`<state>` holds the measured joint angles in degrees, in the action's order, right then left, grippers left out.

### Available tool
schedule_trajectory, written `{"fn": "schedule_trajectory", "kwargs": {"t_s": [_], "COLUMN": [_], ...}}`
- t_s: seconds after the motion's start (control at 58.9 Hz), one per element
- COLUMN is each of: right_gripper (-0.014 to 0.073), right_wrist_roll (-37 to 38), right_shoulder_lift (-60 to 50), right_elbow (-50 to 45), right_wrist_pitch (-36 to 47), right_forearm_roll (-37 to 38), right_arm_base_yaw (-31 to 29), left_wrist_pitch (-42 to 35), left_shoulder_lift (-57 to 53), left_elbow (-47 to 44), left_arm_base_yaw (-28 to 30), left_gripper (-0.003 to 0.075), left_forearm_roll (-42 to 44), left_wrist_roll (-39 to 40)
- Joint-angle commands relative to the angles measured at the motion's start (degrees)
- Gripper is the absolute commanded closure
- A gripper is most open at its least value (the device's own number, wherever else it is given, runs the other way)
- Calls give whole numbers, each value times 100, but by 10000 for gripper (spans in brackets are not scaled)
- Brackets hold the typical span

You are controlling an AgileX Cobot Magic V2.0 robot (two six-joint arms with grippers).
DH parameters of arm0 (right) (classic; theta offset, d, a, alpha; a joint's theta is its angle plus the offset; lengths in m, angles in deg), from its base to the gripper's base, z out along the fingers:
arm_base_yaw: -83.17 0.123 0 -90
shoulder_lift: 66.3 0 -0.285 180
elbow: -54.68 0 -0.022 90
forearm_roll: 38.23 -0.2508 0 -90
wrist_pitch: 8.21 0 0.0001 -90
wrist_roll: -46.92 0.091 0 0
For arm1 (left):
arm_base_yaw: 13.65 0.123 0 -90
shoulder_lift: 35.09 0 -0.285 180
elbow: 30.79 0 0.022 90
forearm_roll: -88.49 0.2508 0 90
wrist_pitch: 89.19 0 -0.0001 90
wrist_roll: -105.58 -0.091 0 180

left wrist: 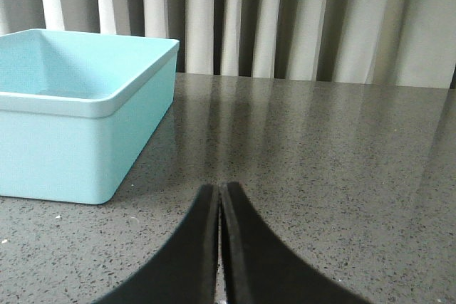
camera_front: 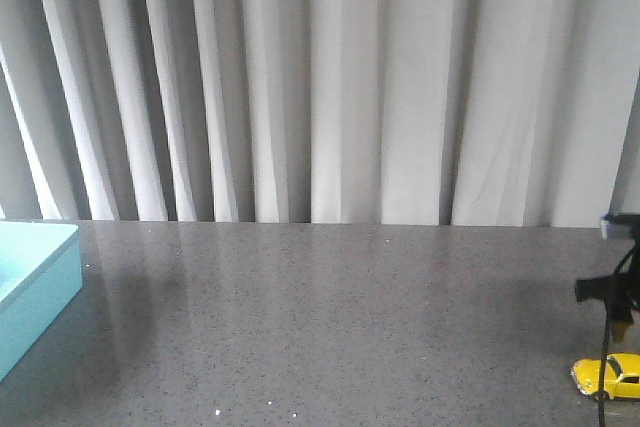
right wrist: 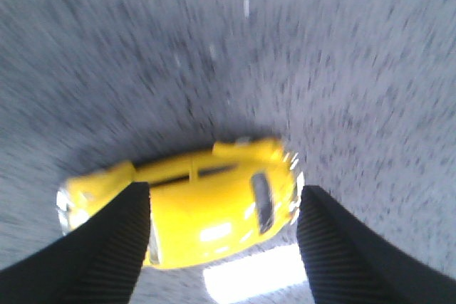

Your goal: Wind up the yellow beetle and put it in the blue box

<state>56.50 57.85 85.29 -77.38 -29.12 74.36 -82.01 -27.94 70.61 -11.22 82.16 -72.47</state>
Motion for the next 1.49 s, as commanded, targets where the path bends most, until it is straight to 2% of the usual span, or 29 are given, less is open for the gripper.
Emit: {"fn": "schedule_trajectory", "kwargs": {"t_s": [0.0,0.187,0.357,0.476,0.628,0.764,0.951,1.087,1.257,1.478], "right_gripper": [159,240,453,610,601,601,601,601,601,601], "right_wrist_roll": [-143,-849,-1569,-2362,-2772,-3168,-3168,-3168,-3163,-3158], "right_shoulder_lift": [-705,-1440,-2441,-3316,-4627,-5978,-7820,-8691,-9267,-9374], "right_elbow": [800,1513,1457,956,-371,-2227,-4895,-6351,-7216,-7346], "right_wrist_pitch": [410,784,942,1208,1411,2024,2971,3402,3809,3534], "right_forearm_roll": [-667,-2145,-2972,-3523,-3947,-3999,-3730,-3460,-3326,-3332], "right_arm_base_yaw": [-29,-20,-20,-20,-20,-20,-20,-20,-20,-20], "left_wrist_pitch": [-436,-436,-436,-436,-436,-436,-436,-436,-436,-436], "left_shoulder_lift": [-89,-89,-89,-89,-89,-89,-89,-89,-89,-89], "left_elbow": [78,78,78,78,78,78,78,78,78,78], "left_arm_base_yaw": [-24,-24,-24,-24,-24,-24,-24,-24,-24,-24], "left_gripper": [726,726,726,726,726,726,726,726,726,726], "left_forearm_roll": [-48,-48,-48,-48,-48,-48,-48,-48,-48,-48], "left_wrist_roll": [39,39,39,39,39,39,39,39,39,39]}}
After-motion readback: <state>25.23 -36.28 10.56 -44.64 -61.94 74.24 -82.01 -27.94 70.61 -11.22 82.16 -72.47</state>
